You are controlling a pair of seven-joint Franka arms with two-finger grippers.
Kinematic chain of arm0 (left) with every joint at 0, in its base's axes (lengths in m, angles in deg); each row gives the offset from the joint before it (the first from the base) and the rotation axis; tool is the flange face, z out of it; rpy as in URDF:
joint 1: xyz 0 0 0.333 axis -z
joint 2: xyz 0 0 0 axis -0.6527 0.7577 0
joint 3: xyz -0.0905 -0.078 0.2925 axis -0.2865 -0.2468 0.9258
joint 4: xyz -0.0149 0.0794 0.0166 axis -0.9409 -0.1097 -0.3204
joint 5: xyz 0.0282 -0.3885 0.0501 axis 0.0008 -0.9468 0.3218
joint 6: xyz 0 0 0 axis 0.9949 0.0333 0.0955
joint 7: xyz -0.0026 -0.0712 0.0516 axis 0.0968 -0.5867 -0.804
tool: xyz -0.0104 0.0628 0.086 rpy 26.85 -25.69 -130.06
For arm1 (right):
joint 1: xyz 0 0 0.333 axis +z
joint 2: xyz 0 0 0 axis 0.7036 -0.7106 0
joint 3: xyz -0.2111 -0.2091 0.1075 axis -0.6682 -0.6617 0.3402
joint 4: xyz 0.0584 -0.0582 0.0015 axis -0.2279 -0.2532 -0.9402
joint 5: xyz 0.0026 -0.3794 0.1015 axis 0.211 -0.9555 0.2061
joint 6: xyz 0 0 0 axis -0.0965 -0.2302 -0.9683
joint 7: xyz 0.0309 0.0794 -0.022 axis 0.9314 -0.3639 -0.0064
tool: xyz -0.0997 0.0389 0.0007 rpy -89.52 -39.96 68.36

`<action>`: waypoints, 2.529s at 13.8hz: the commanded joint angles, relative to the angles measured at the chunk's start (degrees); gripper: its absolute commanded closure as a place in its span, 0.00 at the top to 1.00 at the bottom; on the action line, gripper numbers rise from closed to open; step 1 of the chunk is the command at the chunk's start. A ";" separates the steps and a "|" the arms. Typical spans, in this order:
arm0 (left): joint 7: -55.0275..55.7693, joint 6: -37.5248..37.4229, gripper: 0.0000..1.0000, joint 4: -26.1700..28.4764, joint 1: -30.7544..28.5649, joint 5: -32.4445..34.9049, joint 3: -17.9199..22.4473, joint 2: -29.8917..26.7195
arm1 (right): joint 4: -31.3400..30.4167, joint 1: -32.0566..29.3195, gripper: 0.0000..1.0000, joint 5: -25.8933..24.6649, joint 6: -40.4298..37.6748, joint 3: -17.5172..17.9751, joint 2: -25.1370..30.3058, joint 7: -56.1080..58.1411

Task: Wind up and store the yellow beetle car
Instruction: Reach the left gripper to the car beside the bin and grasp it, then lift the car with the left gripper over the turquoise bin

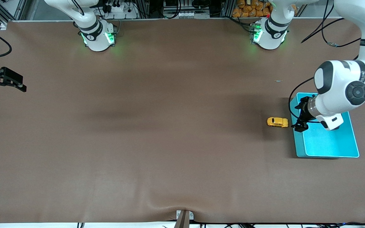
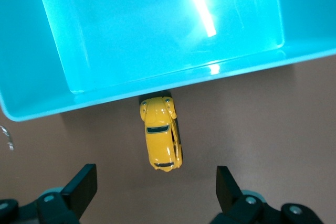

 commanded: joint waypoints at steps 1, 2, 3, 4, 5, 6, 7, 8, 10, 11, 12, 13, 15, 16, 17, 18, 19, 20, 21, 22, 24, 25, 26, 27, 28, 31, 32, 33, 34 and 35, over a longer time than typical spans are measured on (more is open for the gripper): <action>8.24 7.30 1.00 3.71 0.72 1.51 -0.25 0.67 | -1.48 0.90 1.00 -0.89 0.32 -0.19 1.52 -1.48; 10.53 8.20 1.00 3.62 1.77 1.51 -0.16 1.90 | -1.48 0.90 1.00 -0.89 -0.46 -0.19 1.61 -1.75; 11.16 8.55 1.00 3.80 2.39 1.51 -0.16 2.96 | -1.48 0.90 1.00 -0.89 -1.08 -0.19 1.70 -3.84; 11.78 9.69 1.00 3.97 2.92 2.21 -0.16 4.10 | -1.48 0.90 1.00 -0.89 -1.87 -0.10 1.79 -5.25; 12.48 9.96 1.00 3.80 3.53 3.96 -0.07 5.33 | -1.48 1.08 1.00 -0.98 -1.96 -0.02 1.96 -5.18; 14.32 9.96 1.00 3.36 3.45 6.06 -0.07 6.65 | -1.48 1.25 1.00 -0.98 -1.96 0.25 2.14 -5.18; 16.51 10.40 1.00 3.45 3.36 8.17 -0.07 7.27 | -1.48 1.25 1.00 -0.98 -1.96 0.25 2.23 -5.18; 18.01 10.75 1.00 3.45 3.27 9.85 -0.16 7.89 | -1.48 1.25 1.00 -0.98 -1.96 0.25 2.23 -5.09; 19.17 11.71 1.00 3.53 3.36 10.48 -0.16 8.86 | -1.48 1.25 1.00 -1.41 -1.96 0.25 2.23 -5.00; 19.17 12.07 1.00 3.53 3.36 10.48 -0.16 9.12 | -1.48 1.25 1.00 -1.77 -1.96 0.25 2.23 -4.91; 19.17 12.16 1.00 3.62 3.36 10.48 -0.16 9.56 | -1.39 1.25 1.00 -2.20 -1.96 0.34 2.23 -4.91; 19.17 12.16 1.00 3.62 3.36 10.48 -0.16 9.74 | -1.30 1.25 1.00 -2.82 -1.96 0.34 2.23 -4.65; 19.25 12.51 1.00 3.53 3.45 10.48 -0.16 10.52 | -1.30 1.43 1.00 -2.91 -1.88 0.34 2.58 -4.03; 20.30 13.38 0.65 3.53 3.54 10.48 -0.07 11.22 | -1.13 1.43 1.00 -2.91 -1.79 0.42 2.75 -3.95; 22.49 13.74 0.38 3.45 3.71 10.57 -0.16 11.67 | -0.78 1.43 1.00 -2.82 -1.70 0.42 2.75 -3.95; 24.33 14.26 0.10 3.45 4.41 10.83 -0.07 11.76 | -0.60 1.43 1.00 -2.82 -1.61 0.42 2.67 -3.95; 25.92 14.27 0.00 3.45 4.85 11.79 -0.07 11.85 | -0.60 1.43 1.00 -2.82 -1.52 0.77 2.67 -4.03; 26.72 14.27 0.00 3.36 4.85 13.01 -0.07 11.93 | -0.60 1.43 1.00 -2.91 -1.35 0.95 2.41 -4.03; 27.07 14.27 0.00 3.36 4.85 13.55 -0.16 11.85 | -0.60 1.34 1.00 -3.00 -1.17 0.95 2.23 -4.03; 27.25 14.18 0.00 3.27 4.94 13.64 -0.16 11.41 | -0.51 1.17 1.00 -3.09 -1.00 0.95 2.14 -4.03; 27.43 12.44 0.00 1.61 5.64 13.82 -0.16 10.44 | -0.60 1.34 1.00 -3.35 -0.12 0.95 2.14 -4.03; 26.91 7.64 0.00 -1.36 6.17 13.91 -0.16 10.61 | -0.60 1.34 1.00 -3.35 -0.12 0.95 2.14 -4.03; 25.60 3.76 0.00 -4.43 6.17 13.91 -0.25 10.88 | -0.51 1.25 1.00 -3.35 0.06 0.95 2.14 -4.03; 23.84 0.24 0.00 -6.90 6.00 13.82 -0.25 10.79 | -0.42 1.34 1.00 -3.44 0.06 0.95 2.05 -4.03; 22.35 -2.92 0.00 -9.19 5.56 13.82 -0.25 10.71 | -0.60 1.34 1.00 -3.44 -0.03 0.95 2.05 -4.03; 18.92 -9.18 0.00 -14.21 5.21 13.03 -0.25 10.62 | -0.60 1.34 1.00 -3.61 0.14 0.95 1.96 -4.03; 18.64 -10.42 0.00 -15.09 5.21 12.94 -0.25 10.79 | -0.60 1.25 1.00 -3.61 0.49 0.95 1.79 -4.03; 18.47 -10.86 0.00 -15.62 5.21 13.03 -0.25 10.88 | -0.60 1.25 1.00 -3.53 0.59 0.95 1.61 -4.03; 18.20 -10.95 0.00 -15.97 5.21 13.03 -0.25 10.79 | -0.60 1.34 1.00 -3.61 0.67 0.95 1.53 -4.03; 17.16 -11.39 0.00 -16.33 5.12 13.03 -0.25 10.62 | -0.60 1.43 1.00 -3.53 0.76 0.95 1.61 -4.03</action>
